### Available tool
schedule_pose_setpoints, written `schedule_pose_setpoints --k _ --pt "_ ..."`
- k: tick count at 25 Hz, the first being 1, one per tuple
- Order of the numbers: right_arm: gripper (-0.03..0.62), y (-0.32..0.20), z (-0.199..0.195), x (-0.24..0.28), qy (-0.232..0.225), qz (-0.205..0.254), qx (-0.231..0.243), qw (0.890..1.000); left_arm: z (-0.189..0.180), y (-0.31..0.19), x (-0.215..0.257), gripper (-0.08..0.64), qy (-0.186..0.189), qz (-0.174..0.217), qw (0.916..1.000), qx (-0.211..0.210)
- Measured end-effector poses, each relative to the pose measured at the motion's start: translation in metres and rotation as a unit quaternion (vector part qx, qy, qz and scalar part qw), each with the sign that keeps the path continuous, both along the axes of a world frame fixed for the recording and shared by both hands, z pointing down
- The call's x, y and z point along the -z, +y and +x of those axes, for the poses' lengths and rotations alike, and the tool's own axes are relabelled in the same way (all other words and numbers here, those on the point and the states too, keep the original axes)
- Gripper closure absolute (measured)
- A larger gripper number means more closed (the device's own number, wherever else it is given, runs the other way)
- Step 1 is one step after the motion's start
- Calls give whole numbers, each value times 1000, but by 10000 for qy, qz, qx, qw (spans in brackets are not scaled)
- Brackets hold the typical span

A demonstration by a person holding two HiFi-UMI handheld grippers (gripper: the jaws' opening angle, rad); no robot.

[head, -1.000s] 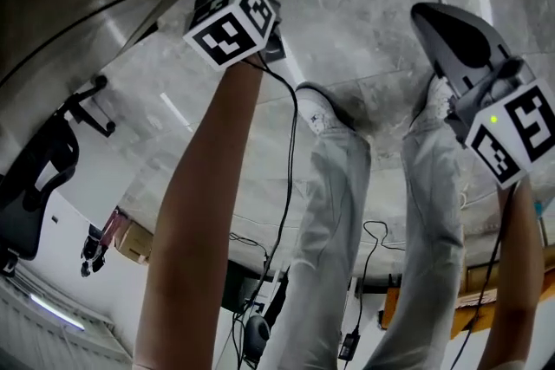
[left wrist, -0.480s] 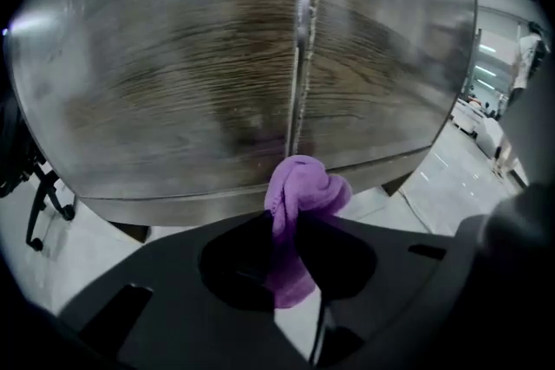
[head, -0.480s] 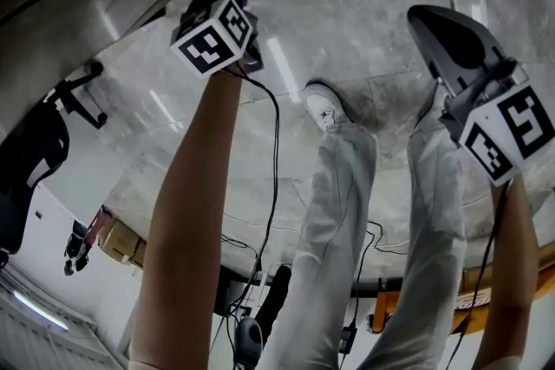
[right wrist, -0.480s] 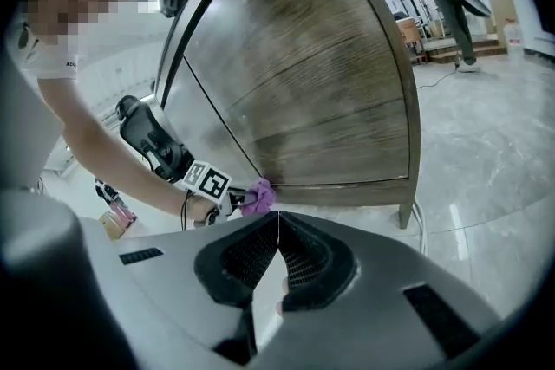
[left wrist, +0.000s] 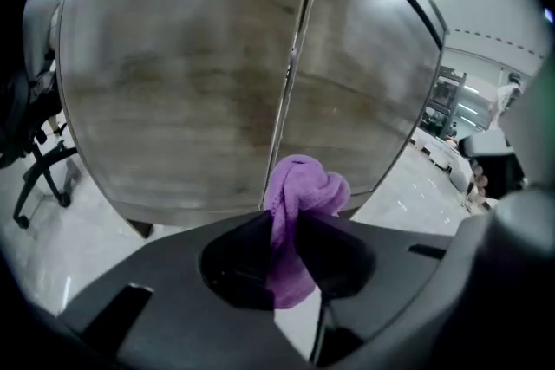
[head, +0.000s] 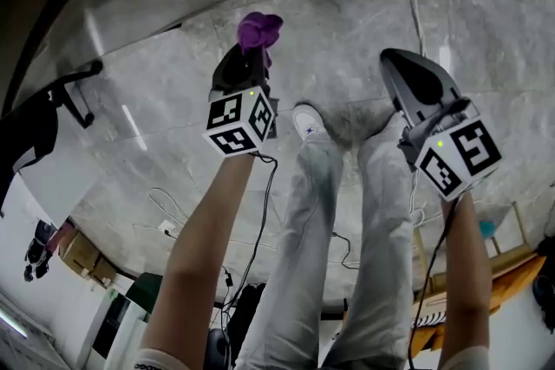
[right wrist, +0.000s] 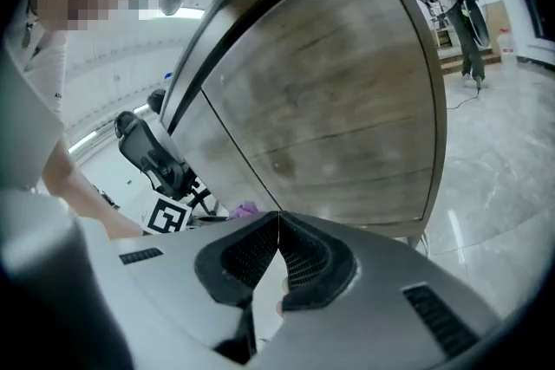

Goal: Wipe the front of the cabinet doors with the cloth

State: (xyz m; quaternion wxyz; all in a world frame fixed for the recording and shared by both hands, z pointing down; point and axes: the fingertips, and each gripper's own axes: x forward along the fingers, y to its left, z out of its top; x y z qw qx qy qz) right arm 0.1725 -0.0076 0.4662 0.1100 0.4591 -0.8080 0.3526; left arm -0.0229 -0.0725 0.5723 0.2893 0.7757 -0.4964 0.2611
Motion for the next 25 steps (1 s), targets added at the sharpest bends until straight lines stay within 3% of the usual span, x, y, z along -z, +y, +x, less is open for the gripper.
schedule_pose_setpoints --k 5,10,14,19,25 --pt "565 -25 -15 48 -129 179 -69 9997 -12 -11 79 486 85 544 9984 159" --pt "565 -23 -30 83 -367 270 96 9989 16 0 132 485 733 675 9950 107" --pt "565 -19 -36 103 -412 278 259 9984 33 3 173 485 972 885 9912 171" --pt "565 -16 -41 131 -466 335 493 9971 16 10 222 485 1077 1074 9852 794" --pt "565 -15 -46 185 -676 550 480 9950 -5 29 277 485 918 1110 9859 851"
